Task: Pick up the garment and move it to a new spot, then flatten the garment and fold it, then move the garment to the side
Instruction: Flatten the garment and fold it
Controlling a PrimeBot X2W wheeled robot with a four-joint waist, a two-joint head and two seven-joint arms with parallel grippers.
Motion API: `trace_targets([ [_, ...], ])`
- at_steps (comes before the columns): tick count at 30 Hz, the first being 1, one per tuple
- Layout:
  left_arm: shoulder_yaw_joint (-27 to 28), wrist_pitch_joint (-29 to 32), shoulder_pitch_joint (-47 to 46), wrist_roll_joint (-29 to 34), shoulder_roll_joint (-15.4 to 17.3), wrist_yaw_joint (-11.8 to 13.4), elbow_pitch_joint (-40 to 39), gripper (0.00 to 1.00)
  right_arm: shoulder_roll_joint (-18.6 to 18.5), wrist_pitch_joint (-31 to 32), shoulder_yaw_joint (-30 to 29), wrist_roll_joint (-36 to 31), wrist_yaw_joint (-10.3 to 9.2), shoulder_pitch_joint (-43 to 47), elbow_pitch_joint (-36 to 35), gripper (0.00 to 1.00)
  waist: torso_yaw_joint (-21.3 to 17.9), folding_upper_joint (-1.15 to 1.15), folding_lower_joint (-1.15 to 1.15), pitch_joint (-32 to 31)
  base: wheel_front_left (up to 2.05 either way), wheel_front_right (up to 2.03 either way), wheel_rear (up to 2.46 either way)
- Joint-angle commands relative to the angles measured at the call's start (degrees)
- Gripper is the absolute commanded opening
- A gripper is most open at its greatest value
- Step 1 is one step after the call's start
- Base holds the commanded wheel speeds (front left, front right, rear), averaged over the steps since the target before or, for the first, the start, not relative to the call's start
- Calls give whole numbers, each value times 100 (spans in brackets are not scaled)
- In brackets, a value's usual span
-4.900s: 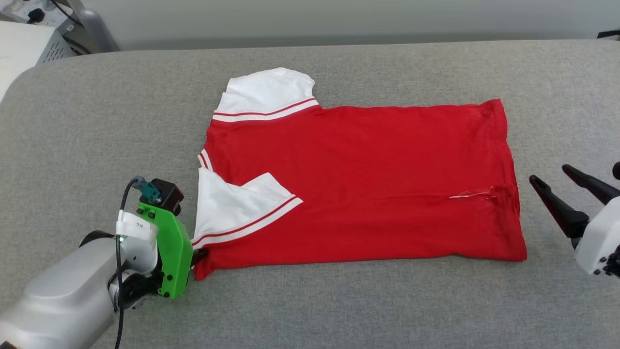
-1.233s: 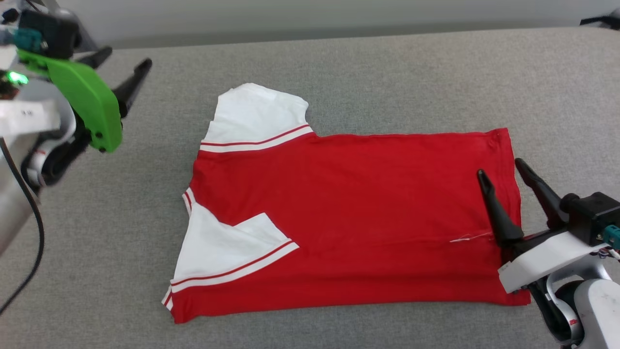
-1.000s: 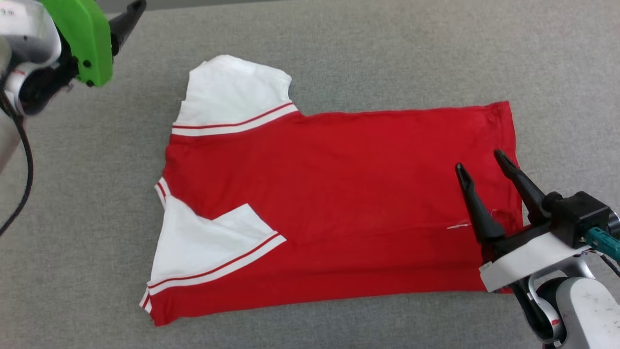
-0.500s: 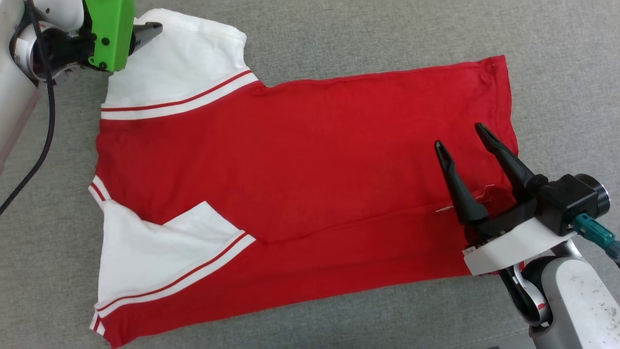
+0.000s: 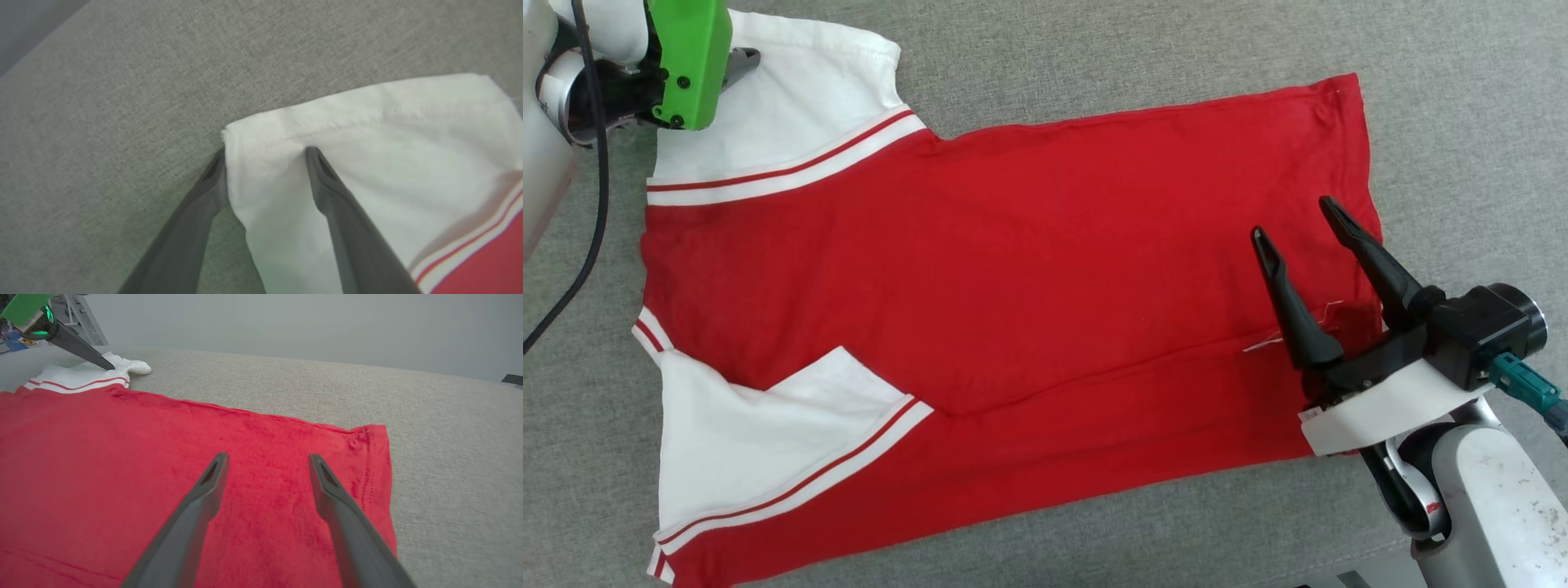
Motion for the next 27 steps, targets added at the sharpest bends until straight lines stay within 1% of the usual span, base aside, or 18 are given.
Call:
trace_targets([
  [1,-173,-36,313,-8,-21,-11,99,0,10,-51,-36,22,-4,-144,4,100,29,0,0,-56,0,0,0],
  [7,-206,-686,340,-59,24,-13,-138,0,-234,52,-450,82,-4,-327,10,100,188,0,0,-357,0,0,0],
  [11,-274,-1214,403,0,47,-13,-429,0,-661,382,-688,140,-4,-566,40,100,372,0,0,-572,0,0,0],
  [15,-300,-1695,527,-37,33,-13,-685,0,-1194,981,-757,245,-4,-918,100,100,569,0,0,-744,0,0,0],
  [19,-355,-2043,635,73,32,-14,-862,0,-1679,1868,-600,720,-4,-1287,308,100,738,0,0,-852,0,0,0],
  [24,-409,-2298,743,188,-35,-14,-1020,0,-2316,3269,-89,1652,-4,-1818,799,100,939,0,0,-912,0,0,0],
  [27,-431,-2380,752,257,-78,-14,-1099,0,-2610,4060,219,2116,-4,-2126,1104,100,1038,0,0,-911,0,0,0],
])
